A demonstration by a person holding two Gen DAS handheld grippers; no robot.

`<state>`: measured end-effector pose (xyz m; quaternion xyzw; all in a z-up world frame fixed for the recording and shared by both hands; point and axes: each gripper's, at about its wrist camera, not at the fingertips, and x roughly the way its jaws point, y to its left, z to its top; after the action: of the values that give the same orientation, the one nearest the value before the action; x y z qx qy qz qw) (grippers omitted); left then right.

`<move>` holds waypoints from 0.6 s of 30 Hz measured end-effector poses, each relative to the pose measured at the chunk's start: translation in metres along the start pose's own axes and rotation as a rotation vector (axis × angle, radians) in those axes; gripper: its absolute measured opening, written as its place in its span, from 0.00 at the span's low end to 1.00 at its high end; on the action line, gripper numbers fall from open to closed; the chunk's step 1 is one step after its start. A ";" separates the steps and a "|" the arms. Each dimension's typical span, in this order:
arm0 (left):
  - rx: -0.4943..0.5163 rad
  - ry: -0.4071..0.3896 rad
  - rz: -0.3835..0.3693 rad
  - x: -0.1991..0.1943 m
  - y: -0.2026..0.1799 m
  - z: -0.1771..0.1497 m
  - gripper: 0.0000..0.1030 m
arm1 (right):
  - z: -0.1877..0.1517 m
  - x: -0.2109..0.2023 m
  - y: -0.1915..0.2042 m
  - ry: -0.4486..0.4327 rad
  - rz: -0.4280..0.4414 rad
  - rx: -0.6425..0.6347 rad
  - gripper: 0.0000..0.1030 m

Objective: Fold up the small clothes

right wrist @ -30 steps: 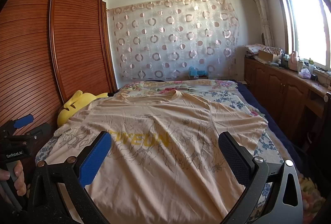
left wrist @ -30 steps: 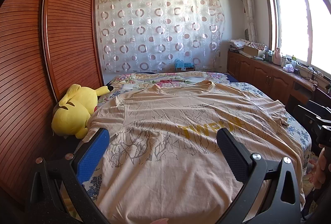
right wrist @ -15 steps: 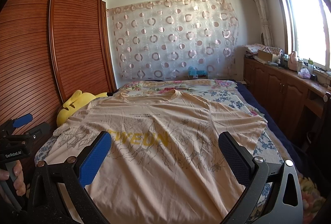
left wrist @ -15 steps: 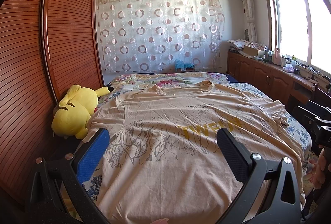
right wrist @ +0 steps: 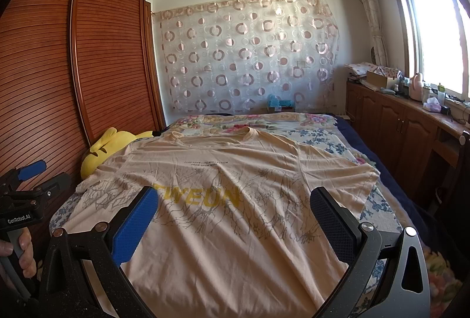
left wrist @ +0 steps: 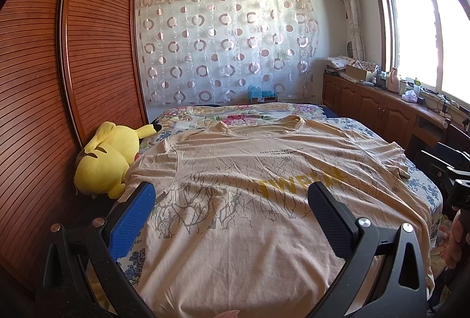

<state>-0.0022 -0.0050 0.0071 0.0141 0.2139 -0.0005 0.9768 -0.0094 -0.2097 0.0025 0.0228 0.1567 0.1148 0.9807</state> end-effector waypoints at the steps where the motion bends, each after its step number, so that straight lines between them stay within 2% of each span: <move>1: 0.000 0.000 0.001 0.000 0.000 0.000 1.00 | 0.000 0.000 0.000 0.000 -0.001 0.000 1.00; 18: 0.002 -0.004 0.002 -0.001 -0.002 0.002 1.00 | 0.000 0.000 0.000 0.000 0.000 -0.001 1.00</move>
<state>-0.0025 -0.0071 0.0090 0.0154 0.2119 0.0001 0.9772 -0.0095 -0.2093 0.0027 0.0225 0.1569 0.1147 0.9807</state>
